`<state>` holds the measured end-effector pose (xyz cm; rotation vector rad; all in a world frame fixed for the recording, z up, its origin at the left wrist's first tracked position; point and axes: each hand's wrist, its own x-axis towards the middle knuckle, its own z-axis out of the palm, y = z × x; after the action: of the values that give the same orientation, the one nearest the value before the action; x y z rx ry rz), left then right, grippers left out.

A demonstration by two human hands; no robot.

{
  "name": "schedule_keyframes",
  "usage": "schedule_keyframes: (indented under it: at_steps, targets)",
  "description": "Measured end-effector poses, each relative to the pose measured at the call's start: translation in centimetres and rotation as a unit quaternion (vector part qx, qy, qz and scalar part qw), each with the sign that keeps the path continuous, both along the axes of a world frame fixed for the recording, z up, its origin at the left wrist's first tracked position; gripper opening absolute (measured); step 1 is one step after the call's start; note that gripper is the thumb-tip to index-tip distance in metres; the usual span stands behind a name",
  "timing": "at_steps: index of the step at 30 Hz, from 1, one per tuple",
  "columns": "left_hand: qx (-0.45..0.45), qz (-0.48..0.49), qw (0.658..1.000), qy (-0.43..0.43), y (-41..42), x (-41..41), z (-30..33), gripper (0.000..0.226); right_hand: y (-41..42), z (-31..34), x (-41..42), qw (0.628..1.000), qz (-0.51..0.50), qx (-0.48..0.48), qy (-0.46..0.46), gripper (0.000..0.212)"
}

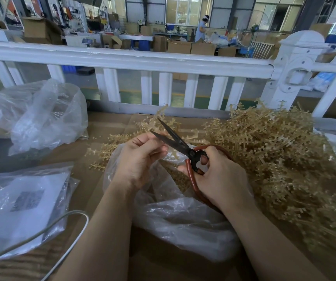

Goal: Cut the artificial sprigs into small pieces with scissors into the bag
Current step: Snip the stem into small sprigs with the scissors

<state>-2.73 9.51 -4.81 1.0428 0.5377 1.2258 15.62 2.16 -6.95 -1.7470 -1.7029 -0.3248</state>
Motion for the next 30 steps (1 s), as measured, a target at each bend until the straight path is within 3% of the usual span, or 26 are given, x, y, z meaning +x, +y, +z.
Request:
schedule_keyframes:
  at_steps: [12,15,20,30]
  targets:
    - [-0.004,-0.047,0.999,-0.004,-0.38,0.24,-0.09,0.005,0.19,-0.03,0.11,1.0,-0.005,0.008,-0.004,0.067]
    - [-0.01,-0.046,0.999,0.003,-0.3,0.47,-0.07,0.015,0.09,0.04,-0.01,1.0,-0.01,0.01,-0.003,0.066]
    - [-0.015,-0.058,0.998,-0.015,-0.06,0.46,-0.35,0.004,-0.15,0.17,-0.27,1.0,-0.014,0.008,0.008,0.061]
    - [-0.018,-0.068,0.997,-0.011,-0.27,0.47,-0.11,0.007,-0.08,-0.2,-0.03,1.0,-0.001,0.016,0.01,0.065]
